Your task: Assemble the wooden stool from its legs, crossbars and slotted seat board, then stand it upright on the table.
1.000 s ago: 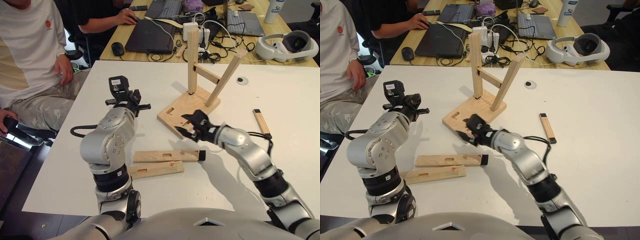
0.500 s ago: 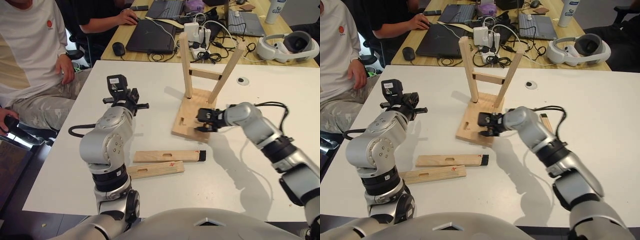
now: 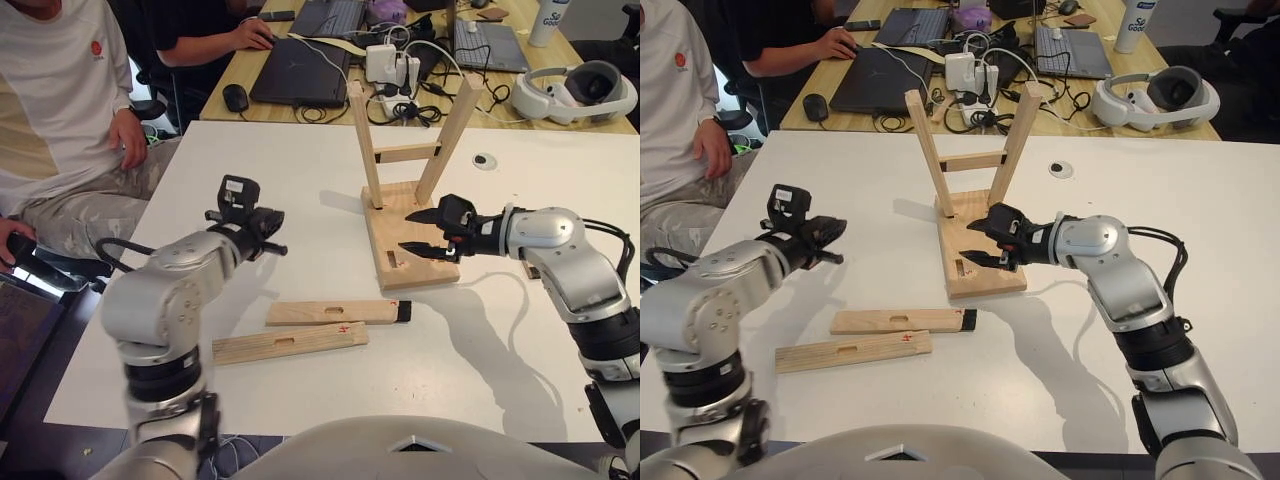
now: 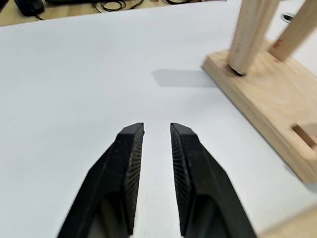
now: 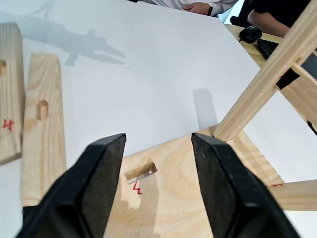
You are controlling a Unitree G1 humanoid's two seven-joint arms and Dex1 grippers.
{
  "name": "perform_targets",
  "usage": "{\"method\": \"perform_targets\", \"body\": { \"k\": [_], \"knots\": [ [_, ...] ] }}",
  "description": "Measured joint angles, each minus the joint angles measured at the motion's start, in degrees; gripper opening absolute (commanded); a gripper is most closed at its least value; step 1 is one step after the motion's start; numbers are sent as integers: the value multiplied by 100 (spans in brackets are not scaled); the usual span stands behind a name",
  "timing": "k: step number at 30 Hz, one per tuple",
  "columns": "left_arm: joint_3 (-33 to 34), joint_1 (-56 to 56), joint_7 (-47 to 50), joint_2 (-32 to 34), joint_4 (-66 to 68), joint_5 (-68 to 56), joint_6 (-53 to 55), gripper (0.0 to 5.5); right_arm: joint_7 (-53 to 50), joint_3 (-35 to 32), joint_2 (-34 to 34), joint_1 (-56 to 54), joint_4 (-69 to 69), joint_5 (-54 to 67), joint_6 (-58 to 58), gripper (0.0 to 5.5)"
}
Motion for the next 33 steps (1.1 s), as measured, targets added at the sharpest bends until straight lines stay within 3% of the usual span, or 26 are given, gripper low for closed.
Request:
{"method": "perform_targets", "body": {
  "k": [5, 8, 12, 17, 23, 33],
  "knots": [
    [526, 828, -2591, 1704, -709, -1701, -94, 101, -896, -1224, 427, 880, -1024, 1025, 882, 248],
    [435, 1175, -3126, 2057, -1094, -2145, -286, 101, -1606, -1853, 922, 1020, -1444, 1686, 1346, 248],
    [-439, 1264, -3334, 2368, -1394, -2275, -609, 101, -2400, -2000, 1441, 1627, -2154, 2145, 1684, 248],
    [-1791, 944, -3521, 2870, -1247, -1441, -1408, 101, -3041, -1922, 1862, 1646, -2607, 2563, 1823, 248],
    [-3419, 687, -4064, 3625, -234, 410, -2875, 101, -3323, -2033, 1838, 1466, -2615, 2833, 1867, 248],
    [-4033, -82, -4365, 3675, 2032, 2684, -4605, 101, -3470, -2012, 1516, 1152, -2246, 2820, 1836, 248]
  ]
}}
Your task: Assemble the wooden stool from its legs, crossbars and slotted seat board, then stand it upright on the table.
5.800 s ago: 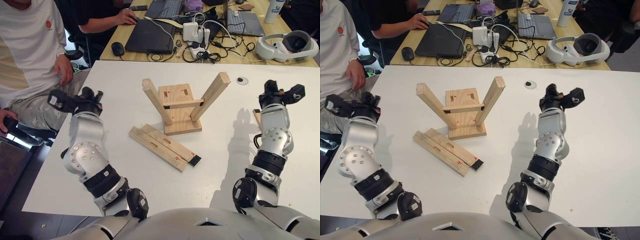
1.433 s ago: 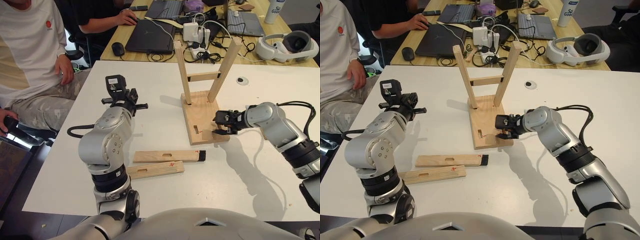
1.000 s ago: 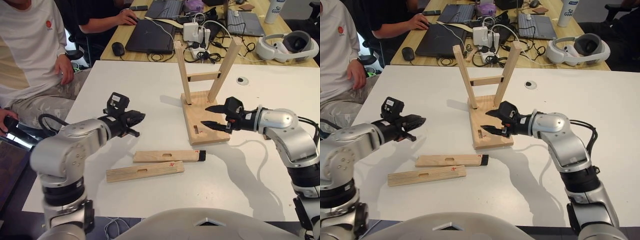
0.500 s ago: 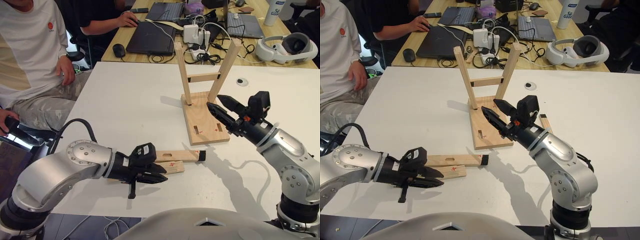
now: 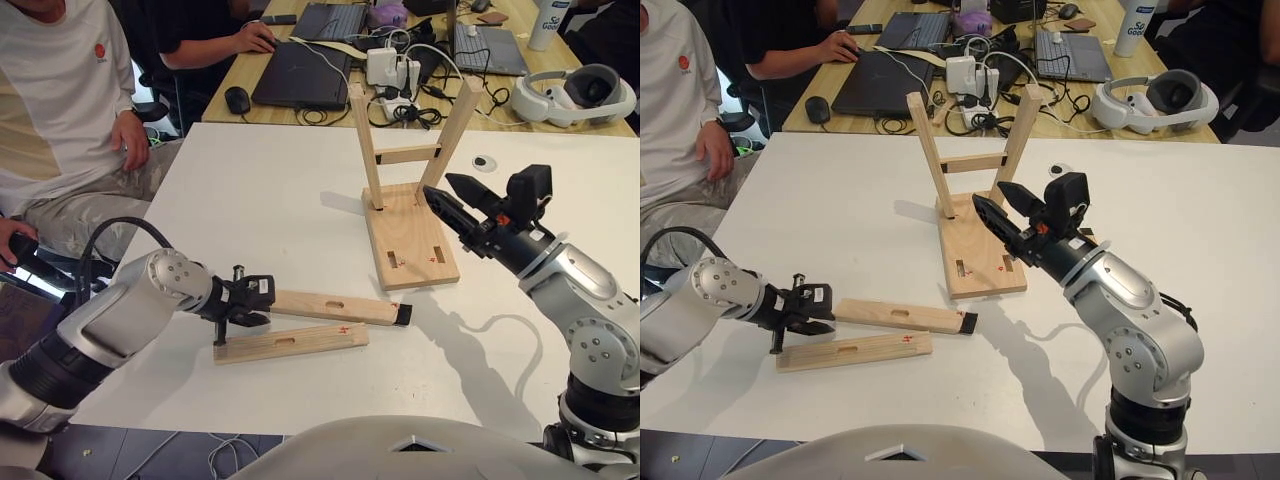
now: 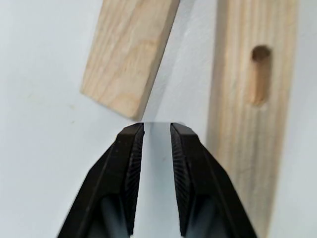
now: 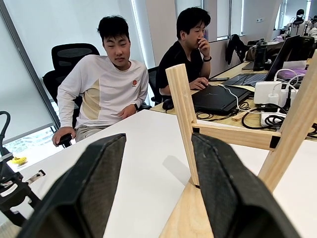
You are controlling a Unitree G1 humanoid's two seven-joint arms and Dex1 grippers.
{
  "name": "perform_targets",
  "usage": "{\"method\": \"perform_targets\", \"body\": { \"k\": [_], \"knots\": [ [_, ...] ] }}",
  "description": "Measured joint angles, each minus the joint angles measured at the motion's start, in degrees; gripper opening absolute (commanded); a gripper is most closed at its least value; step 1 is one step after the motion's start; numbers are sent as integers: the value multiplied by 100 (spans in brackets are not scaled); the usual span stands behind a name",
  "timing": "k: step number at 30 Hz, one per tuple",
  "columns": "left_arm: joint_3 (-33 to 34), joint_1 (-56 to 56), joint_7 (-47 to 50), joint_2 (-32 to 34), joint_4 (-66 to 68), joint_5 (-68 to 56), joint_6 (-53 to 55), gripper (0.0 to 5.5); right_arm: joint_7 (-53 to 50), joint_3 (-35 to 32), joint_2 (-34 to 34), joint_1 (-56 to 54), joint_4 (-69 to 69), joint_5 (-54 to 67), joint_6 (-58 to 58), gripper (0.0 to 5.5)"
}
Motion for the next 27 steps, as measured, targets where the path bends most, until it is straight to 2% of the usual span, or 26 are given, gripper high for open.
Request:
{"method": "perform_targets", "body": {
  "k": [7, 12, 14, 18, 21, 22, 25, 27],
  "knots": [
    [22, -351, 616, -921, 567, 645, -121, 101, -27, 90, -130, -109, 218, -167, -63, 248],
    [276, -787, 1117, -1668, 931, 778, 121, 101, -158, 170, -214, -183, 343, -450, -111, 248],
    [389, -799, 1175, -1754, 935, 758, 216, 101, -181, 175, -217, -186, 401, -503, -116, 248],
    [1569, -569, 673, -1757, 2, -480, 818, 157, -338, 28, -189, -70, 210, -478, -128, 252],
    [2487, -414, -33, -1631, -922, -1991, 2004, 197, -618, -62, -18, 369, -162, -451, -150, 252],
    [2700, -273, -305, -1459, -1160, -2457, 2361, 214, -693, -61, 24, 462, -257, -452, -158, 252],
    [3304, 414, -1145, -709, -1962, -3862, 3291, 219, -918, -46, 207, 745, -510, -440, -164, 252],
    [3238, 991, -1522, -309, -2450, -4152, 3197, 219, -983, -51, 228, 832, -549, -440, -170, 252]
  ]
}}
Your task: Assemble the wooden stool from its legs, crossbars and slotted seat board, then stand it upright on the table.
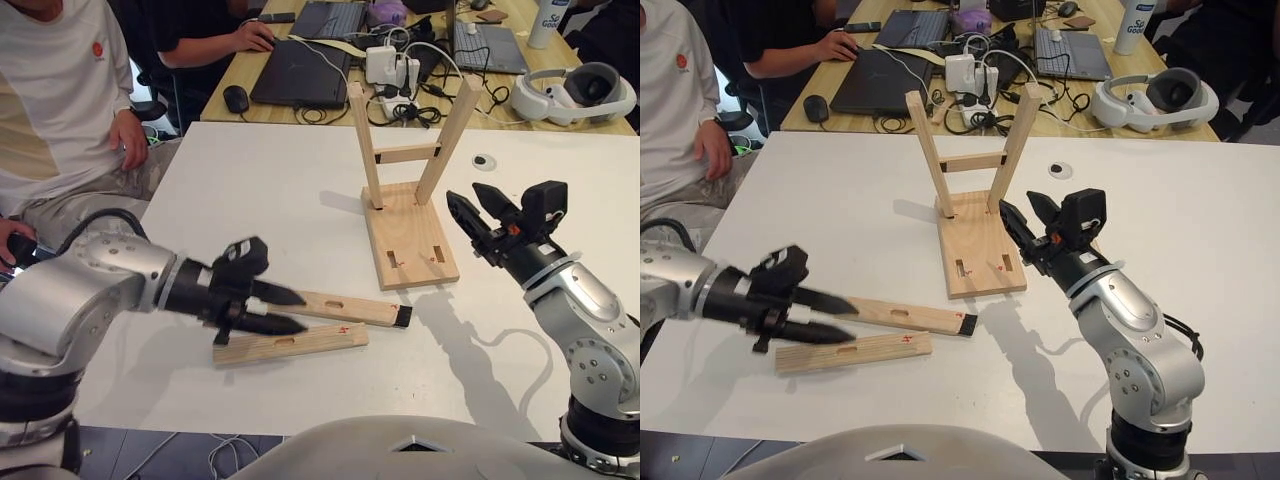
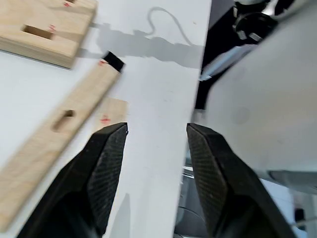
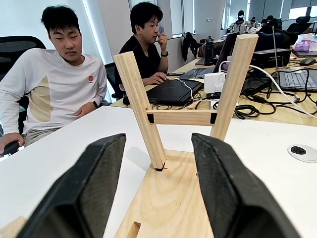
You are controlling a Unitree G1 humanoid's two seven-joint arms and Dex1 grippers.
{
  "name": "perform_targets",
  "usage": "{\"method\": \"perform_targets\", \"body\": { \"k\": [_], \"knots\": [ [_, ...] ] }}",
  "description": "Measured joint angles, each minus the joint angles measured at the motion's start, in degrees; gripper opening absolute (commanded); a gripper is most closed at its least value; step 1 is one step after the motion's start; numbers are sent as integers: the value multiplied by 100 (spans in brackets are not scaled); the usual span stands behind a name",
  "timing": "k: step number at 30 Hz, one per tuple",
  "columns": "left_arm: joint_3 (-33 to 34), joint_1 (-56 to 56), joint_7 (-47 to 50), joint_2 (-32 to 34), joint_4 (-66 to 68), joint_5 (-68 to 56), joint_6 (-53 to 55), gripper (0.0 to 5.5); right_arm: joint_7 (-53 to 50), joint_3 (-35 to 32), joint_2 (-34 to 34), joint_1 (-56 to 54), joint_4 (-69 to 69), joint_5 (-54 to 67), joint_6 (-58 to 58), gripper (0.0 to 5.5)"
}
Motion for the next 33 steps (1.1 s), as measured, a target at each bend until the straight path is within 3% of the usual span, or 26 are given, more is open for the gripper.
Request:
{"method": "perform_targets", "body": {
  "k": [5, 9, 15, 33],
  "knots": [
    [-1363, 350, 344, 282, -161, 1074, -1005, 219, -19, 51, 14, -62, 45, 1, -30, 252],
    [-2696, -544, 1229, -483, 409, 2225, -1226, 219, 80, 103, -34, -215, 160, -1, -74, 252],
    [-3660, -1144, 1561, -780, 1013, 3296, -1763, 219, 106, 119, -95, -436, 350, -3, -86, 252],
    [-3523, -1203, 1040, -224, 1760, 4487, -3854, 219, 152, 109, -171, -588, 446, -121, -161, 252]
  ]
}}
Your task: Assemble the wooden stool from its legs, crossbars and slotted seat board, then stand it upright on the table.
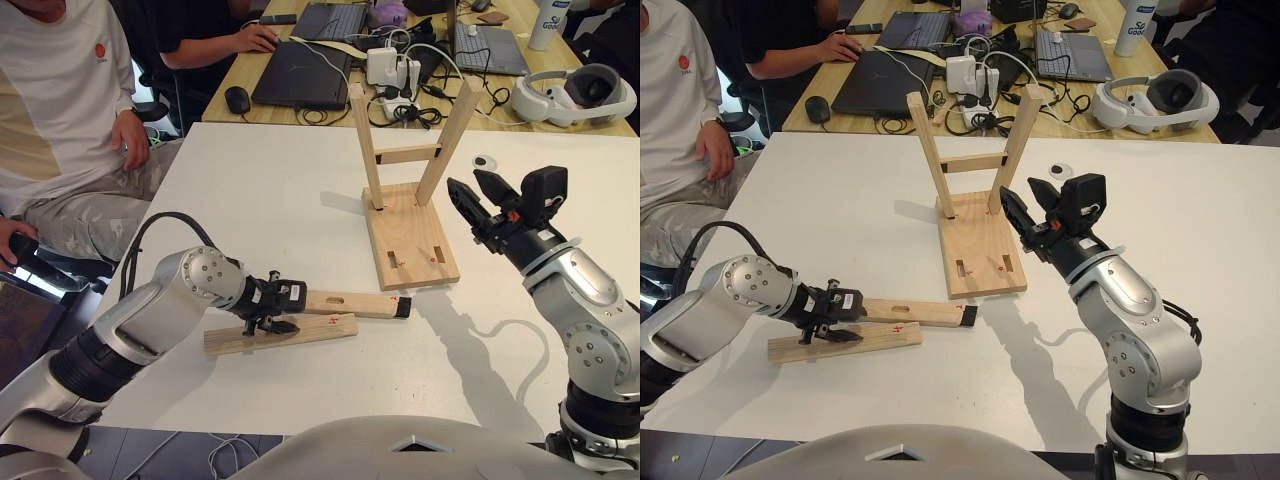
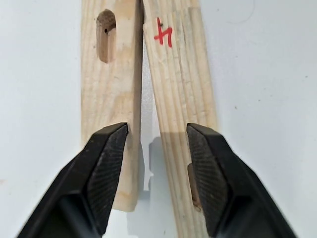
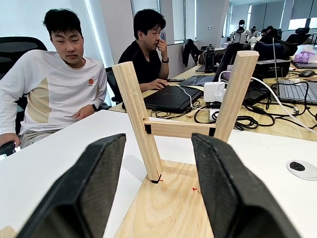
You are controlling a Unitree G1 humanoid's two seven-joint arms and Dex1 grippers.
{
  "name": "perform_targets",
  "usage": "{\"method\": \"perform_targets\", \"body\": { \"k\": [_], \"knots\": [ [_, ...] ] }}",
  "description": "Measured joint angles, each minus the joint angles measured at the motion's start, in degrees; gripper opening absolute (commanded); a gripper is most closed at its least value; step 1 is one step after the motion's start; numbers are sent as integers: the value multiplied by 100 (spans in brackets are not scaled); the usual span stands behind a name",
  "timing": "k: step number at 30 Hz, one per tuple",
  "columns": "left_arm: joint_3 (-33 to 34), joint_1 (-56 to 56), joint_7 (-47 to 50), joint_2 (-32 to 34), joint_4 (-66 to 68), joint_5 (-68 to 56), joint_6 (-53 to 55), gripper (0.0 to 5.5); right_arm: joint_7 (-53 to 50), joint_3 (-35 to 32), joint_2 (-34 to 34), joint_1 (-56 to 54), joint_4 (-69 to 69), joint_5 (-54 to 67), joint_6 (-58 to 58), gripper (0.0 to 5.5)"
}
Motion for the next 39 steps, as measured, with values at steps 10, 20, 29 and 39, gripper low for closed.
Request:
{"method": "perform_targets", "body": {
  "k": [10, 20, 29, 39],
  "knots": [
    [-203, -569, 1344, -784, 2039, 2071, -2298, 219, 205, 26, -120, -246, 295, -89, -54, 252],
    [21, -1199, 2162, -1872, 3241, 2529, -2816, 219, 330, 115, -166, -451, 584, -325, -147, 252],
    [1508, -349, 2475, -2167, 2231, 2169, -878, 222, 295, -829, -683, 355, 1012, -717, -195, 297],
    [2646, 201, 4171, -5971, -946, 896, 3724, 222, 1547, -1009, -1363, 1341, 3777, -1372, -1020, 317]
  ]
}}
